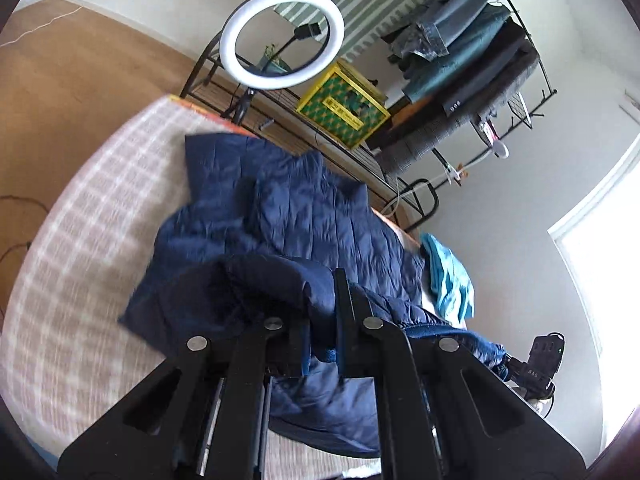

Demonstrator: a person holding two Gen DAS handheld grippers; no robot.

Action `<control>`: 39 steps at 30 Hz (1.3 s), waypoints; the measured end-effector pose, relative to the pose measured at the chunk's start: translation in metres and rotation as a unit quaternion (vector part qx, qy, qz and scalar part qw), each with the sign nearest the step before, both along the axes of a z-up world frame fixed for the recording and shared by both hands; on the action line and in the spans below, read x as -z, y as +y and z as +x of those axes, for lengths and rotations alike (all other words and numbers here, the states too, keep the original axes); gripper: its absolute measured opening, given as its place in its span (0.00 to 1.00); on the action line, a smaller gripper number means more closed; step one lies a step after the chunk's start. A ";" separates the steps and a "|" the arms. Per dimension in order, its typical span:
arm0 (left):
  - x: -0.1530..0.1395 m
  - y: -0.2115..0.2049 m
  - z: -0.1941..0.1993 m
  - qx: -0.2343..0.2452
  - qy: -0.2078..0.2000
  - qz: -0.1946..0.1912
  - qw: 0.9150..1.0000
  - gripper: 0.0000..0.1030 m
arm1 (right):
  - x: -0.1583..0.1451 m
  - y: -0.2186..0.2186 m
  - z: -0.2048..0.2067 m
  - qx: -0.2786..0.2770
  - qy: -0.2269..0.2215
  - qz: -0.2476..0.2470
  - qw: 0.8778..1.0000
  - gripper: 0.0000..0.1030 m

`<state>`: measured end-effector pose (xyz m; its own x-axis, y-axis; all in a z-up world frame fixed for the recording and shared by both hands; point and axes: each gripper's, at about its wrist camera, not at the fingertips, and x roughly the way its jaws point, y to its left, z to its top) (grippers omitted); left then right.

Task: Fold large clothes
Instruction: 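Fold the held hem up toward the collar with both tools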

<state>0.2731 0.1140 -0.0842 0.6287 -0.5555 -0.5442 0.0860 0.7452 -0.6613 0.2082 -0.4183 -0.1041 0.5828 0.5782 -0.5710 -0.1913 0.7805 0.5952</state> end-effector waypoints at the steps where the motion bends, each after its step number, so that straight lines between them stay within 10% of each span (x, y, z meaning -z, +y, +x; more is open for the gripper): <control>1: 0.000 -0.001 0.010 -0.002 0.000 0.001 1.000 0.06 | -0.003 -0.001 0.011 0.003 -0.001 -0.003 1.000 0.04; 39: 0.088 -0.091 0.340 -0.014 0.008 0.100 0.995 0.06 | 0.062 -0.058 0.303 0.083 0.030 -0.122 0.989 0.03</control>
